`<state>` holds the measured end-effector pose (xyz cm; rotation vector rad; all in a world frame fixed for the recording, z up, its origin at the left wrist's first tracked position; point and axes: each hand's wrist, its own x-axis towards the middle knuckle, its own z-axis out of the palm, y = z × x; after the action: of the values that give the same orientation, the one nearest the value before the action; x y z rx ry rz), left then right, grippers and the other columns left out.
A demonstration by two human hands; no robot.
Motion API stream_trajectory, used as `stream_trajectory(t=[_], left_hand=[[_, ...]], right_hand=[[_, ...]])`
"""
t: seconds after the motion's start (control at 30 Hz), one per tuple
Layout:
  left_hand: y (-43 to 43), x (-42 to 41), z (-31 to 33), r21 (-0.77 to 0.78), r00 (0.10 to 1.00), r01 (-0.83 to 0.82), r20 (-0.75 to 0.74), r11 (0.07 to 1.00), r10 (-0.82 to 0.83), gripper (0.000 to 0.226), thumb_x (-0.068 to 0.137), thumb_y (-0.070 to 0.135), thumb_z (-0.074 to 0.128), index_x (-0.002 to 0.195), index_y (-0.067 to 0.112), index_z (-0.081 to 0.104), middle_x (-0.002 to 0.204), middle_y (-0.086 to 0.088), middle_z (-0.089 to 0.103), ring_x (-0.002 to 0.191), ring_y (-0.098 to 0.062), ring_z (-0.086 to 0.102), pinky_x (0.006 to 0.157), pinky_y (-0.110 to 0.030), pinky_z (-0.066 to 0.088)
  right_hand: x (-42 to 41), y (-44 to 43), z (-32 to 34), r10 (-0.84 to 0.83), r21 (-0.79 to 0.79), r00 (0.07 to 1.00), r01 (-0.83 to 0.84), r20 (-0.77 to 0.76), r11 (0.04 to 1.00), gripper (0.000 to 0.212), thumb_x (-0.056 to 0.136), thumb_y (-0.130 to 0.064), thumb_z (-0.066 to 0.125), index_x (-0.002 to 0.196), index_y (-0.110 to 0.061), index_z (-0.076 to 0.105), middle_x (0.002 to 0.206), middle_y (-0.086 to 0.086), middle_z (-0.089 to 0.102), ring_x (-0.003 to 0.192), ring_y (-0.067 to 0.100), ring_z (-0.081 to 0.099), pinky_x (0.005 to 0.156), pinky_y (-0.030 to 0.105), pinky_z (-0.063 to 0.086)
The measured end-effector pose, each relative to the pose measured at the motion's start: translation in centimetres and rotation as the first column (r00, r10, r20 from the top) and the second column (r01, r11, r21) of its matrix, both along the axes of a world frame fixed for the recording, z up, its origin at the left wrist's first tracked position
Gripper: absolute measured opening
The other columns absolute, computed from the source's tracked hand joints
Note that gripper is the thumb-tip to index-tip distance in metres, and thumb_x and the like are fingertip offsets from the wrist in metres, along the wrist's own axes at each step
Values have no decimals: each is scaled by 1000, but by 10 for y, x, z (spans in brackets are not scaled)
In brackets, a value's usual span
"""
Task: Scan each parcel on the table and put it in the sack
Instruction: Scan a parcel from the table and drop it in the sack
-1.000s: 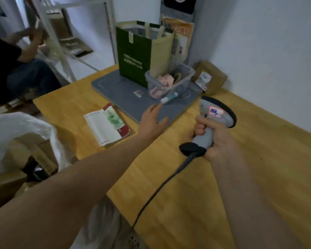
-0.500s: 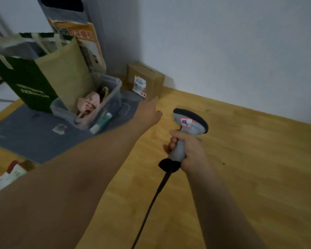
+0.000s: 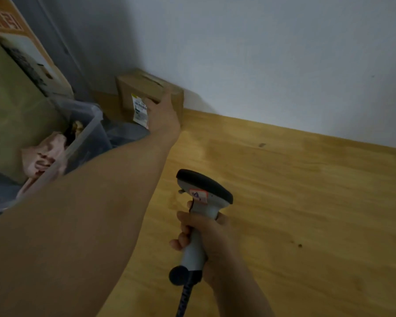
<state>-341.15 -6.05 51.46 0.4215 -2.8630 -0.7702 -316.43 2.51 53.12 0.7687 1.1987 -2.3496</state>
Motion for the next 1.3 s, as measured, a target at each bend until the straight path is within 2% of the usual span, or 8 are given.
stream_trajectory(t=[0.07,0.2,0.4,0.7,0.9,1.1,1.2,1.3], left_hand=[[-3,3,-1,-6,998,-2,-58,1000,1,55,102,3,33,148,32,32,150,-24,29,125,-36,44,101,-38,37],[-6,22,5,-30,991,17,-134,999,-21,61,96,-5,35,146,31,39,131,-19,54,111,-32,55,77,-32,41],[-7,77,20,-66,997,-10,-83,998,5,58,99,-3,35,142,34,45,119,-13,64,101,-30,61,71,-28,43],[-12,249,19,-3,938,345,-41,938,-345,55,93,2,49,142,26,47,131,-9,59,96,-28,62,79,-39,53],[-41,346,23,-2,912,407,-56,914,-406,48,88,23,68,134,17,57,146,-8,47,120,-21,58,98,-29,46],[-24,361,38,-200,845,534,151,821,-513,35,98,21,48,131,13,59,159,-6,24,132,-24,42,105,-29,38],[-4,359,45,-306,778,627,202,716,-595,33,99,17,46,128,9,60,155,-11,27,137,-26,32,110,-28,28],[18,356,50,-320,790,609,163,726,-591,32,94,15,52,125,9,52,138,-11,39,130,-28,37,104,-33,36]], right_hand=[[1,3,-4,-22,20,1000,22,11,1000,19,83,9,64,71,-2,54,50,12,46,37,23,43,45,29,45],[10,12,-3,-83,39,997,83,4,996,18,81,9,64,71,-1,54,50,11,47,38,22,43,45,29,45],[40,37,22,-163,103,986,164,-20,981,12,82,8,63,79,-1,57,52,10,49,39,19,44,45,29,48],[125,72,51,-175,267,985,167,6,949,16,80,8,62,67,-1,57,49,9,49,42,19,45,52,34,49],[196,78,56,-136,284,991,128,8,950,17,82,7,61,68,0,55,53,11,48,43,21,44,50,33,46],[232,74,66,-142,290,990,129,24,948,13,81,5,64,72,-1,57,53,9,49,43,19,46,47,30,49],[239,76,74,-131,307,991,124,4,944,14,80,5,64,70,-2,57,53,9,50,44,19,46,49,31,50],[242,83,77,-135,309,991,132,-13,942,14,80,5,64,71,-2,56,54,9,49,46,19,46,50,32,51]])
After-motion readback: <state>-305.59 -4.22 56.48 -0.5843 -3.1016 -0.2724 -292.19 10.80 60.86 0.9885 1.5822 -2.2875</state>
